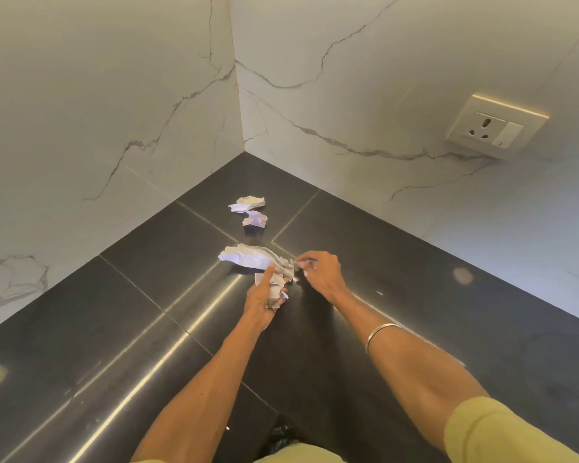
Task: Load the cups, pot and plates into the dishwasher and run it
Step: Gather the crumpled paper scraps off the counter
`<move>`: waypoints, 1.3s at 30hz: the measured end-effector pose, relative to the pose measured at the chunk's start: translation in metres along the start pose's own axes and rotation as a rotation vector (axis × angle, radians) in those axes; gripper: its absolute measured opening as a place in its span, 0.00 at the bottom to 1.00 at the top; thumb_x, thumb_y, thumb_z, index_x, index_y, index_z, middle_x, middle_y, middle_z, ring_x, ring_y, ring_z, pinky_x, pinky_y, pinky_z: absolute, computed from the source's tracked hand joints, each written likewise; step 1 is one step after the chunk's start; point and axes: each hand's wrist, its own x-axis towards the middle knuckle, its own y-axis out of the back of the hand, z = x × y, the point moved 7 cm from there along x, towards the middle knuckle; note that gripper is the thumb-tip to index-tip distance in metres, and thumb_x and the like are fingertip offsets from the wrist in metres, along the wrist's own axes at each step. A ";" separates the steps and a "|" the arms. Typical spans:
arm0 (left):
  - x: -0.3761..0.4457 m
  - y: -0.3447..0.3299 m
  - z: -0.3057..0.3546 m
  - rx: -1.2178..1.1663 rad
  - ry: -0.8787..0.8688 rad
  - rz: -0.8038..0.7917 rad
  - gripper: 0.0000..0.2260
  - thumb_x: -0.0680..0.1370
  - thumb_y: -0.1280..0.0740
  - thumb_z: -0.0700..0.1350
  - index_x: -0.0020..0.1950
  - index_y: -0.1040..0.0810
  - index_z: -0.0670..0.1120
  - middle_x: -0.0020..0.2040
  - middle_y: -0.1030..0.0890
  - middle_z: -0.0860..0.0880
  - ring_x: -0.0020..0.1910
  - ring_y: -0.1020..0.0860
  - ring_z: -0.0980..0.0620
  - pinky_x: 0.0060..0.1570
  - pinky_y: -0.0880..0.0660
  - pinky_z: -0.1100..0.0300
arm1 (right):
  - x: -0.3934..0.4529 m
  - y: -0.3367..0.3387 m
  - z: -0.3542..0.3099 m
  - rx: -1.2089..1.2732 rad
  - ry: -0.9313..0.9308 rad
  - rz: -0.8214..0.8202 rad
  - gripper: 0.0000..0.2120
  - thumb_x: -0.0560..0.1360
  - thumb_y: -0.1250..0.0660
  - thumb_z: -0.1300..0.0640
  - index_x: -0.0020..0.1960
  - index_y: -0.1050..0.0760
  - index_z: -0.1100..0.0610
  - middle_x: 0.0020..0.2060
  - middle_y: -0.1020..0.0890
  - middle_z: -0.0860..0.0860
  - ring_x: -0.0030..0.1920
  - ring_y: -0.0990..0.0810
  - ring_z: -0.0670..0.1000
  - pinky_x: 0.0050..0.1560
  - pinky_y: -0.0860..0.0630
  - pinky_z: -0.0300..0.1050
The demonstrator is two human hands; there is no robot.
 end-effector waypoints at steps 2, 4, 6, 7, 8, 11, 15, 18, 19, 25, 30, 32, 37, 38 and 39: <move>0.001 0.000 0.000 0.023 -0.008 -0.009 0.20 0.73 0.25 0.57 0.55 0.20 0.43 0.44 0.17 0.43 0.28 0.25 0.51 0.24 0.29 0.61 | -0.015 -0.007 -0.014 0.022 0.065 -0.031 0.07 0.74 0.30 0.58 0.48 0.14 0.53 0.45 0.13 0.47 0.46 0.19 0.43 0.50 0.27 0.35; 0.001 0.000 -0.001 0.030 -0.027 -0.026 0.24 0.72 0.26 0.59 0.58 0.21 0.42 0.44 0.17 0.43 0.28 0.24 0.51 0.24 0.29 0.62 | -0.028 -0.013 -0.023 0.044 0.095 -0.031 0.06 0.73 0.29 0.59 0.47 0.14 0.53 0.43 0.14 0.48 0.43 0.21 0.43 0.46 0.28 0.37; -0.004 0.001 -0.002 0.032 -0.057 -0.018 0.25 0.71 0.26 0.61 0.57 0.20 0.42 0.44 0.16 0.43 0.30 0.22 0.51 0.26 0.27 0.62 | -0.038 -0.018 -0.030 0.037 0.117 -0.008 0.06 0.71 0.29 0.60 0.45 0.14 0.52 0.41 0.17 0.49 0.44 0.24 0.45 0.45 0.30 0.38; -0.006 0.002 -0.002 0.037 -0.068 -0.004 0.25 0.72 0.26 0.61 0.56 0.19 0.42 0.44 0.16 0.44 0.31 0.21 0.51 0.27 0.26 0.61 | -0.042 -0.020 -0.032 0.032 0.128 0.004 0.06 0.71 0.29 0.61 0.44 0.14 0.52 0.41 0.18 0.50 0.45 0.24 0.46 0.45 0.30 0.40; -0.007 0.003 -0.002 0.048 -0.078 0.009 0.24 0.72 0.27 0.62 0.55 0.18 0.43 0.43 0.16 0.44 0.32 0.21 0.51 0.28 0.26 0.61 | -0.045 -0.022 -0.033 0.033 0.132 0.008 0.07 0.71 0.29 0.61 0.44 0.14 0.52 0.42 0.19 0.50 0.46 0.25 0.47 0.45 0.29 0.40; -0.010 0.004 -0.005 0.065 -0.093 0.010 0.25 0.72 0.27 0.62 0.56 0.18 0.42 0.44 0.15 0.44 0.33 0.19 0.50 0.30 0.24 0.59 | -0.054 -0.020 -0.038 0.057 0.154 0.029 0.08 0.71 0.29 0.63 0.45 0.14 0.52 0.42 0.21 0.50 0.45 0.25 0.47 0.44 0.28 0.37; -0.018 0.005 -0.005 0.056 -0.101 -0.019 0.23 0.73 0.28 0.62 0.55 0.19 0.44 0.43 0.15 0.45 0.35 0.18 0.50 0.31 0.24 0.59 | -0.063 -0.018 -0.053 0.138 0.230 0.037 0.09 0.70 0.28 0.65 0.45 0.16 0.53 0.39 0.23 0.47 0.39 0.24 0.42 0.40 0.27 0.32; -0.022 0.005 -0.006 0.021 -0.060 -0.090 0.28 0.71 0.29 0.67 0.57 0.18 0.45 0.42 0.16 0.47 0.35 0.18 0.51 0.30 0.25 0.60 | -0.065 -0.023 -0.060 0.188 0.234 0.017 0.11 0.68 0.27 0.67 0.47 0.18 0.54 0.37 0.17 0.47 0.38 0.19 0.40 0.40 0.25 0.30; -0.023 0.005 -0.006 0.002 -0.042 -0.118 0.29 0.70 0.30 0.69 0.56 0.18 0.46 0.41 0.16 0.48 0.34 0.19 0.52 0.30 0.26 0.61 | -0.065 -0.026 -0.060 0.201 0.227 0.009 0.12 0.68 0.26 0.67 0.48 0.18 0.55 0.37 0.16 0.47 0.38 0.18 0.39 0.40 0.24 0.29; -0.029 0.014 0.003 -0.192 -0.019 -0.151 0.25 0.71 0.24 0.59 0.59 0.18 0.44 0.44 0.15 0.46 0.38 0.17 0.51 0.38 0.21 0.60 | -0.062 -0.047 -0.071 0.110 0.204 -0.135 0.23 0.73 0.29 0.61 0.67 0.26 0.50 0.46 0.13 0.49 0.49 0.15 0.45 0.53 0.21 0.39; -0.029 0.034 0.026 -0.183 -0.042 -0.042 0.12 0.75 0.26 0.53 0.47 0.19 0.44 0.36 0.19 0.49 0.21 0.29 0.59 0.19 0.34 0.69 | -0.051 -0.055 -0.074 0.103 0.171 -0.143 0.23 0.79 0.39 0.59 0.73 0.32 0.51 0.48 0.14 0.52 0.48 0.17 0.48 0.54 0.21 0.45; -0.030 0.046 0.035 -0.239 -0.052 0.009 0.11 0.75 0.26 0.51 0.46 0.21 0.45 0.34 0.22 0.50 0.21 0.30 0.58 0.17 0.36 0.68 | -0.046 -0.050 -0.076 0.071 0.182 0.012 0.19 0.80 0.42 0.61 0.69 0.28 0.50 0.52 0.16 0.53 0.52 0.18 0.51 0.53 0.20 0.47; -0.031 0.067 0.044 -0.111 -0.088 0.113 0.11 0.71 0.23 0.40 0.49 0.20 0.41 0.35 0.21 0.45 0.25 0.27 0.54 0.20 0.35 0.65 | -0.030 -0.056 -0.084 -0.133 0.255 -0.003 0.26 0.72 0.36 0.69 0.68 0.28 0.52 0.60 0.24 0.55 0.61 0.29 0.55 0.56 0.26 0.46; -0.031 0.067 0.043 -0.100 -0.097 0.117 0.11 0.71 0.23 0.39 0.50 0.20 0.41 0.35 0.20 0.45 0.25 0.27 0.53 0.21 0.36 0.64 | -0.026 -0.058 -0.084 -0.180 0.263 -0.028 0.28 0.71 0.35 0.69 0.69 0.29 0.53 0.62 0.24 0.54 0.61 0.29 0.56 0.58 0.26 0.48; -0.031 0.067 0.042 -0.090 -0.107 0.117 0.10 0.71 0.24 0.39 0.50 0.20 0.41 0.35 0.21 0.44 0.26 0.27 0.52 0.22 0.37 0.64 | -0.021 -0.062 -0.083 -0.221 0.268 -0.056 0.29 0.70 0.35 0.69 0.69 0.29 0.52 0.63 0.25 0.54 0.61 0.28 0.57 0.59 0.27 0.49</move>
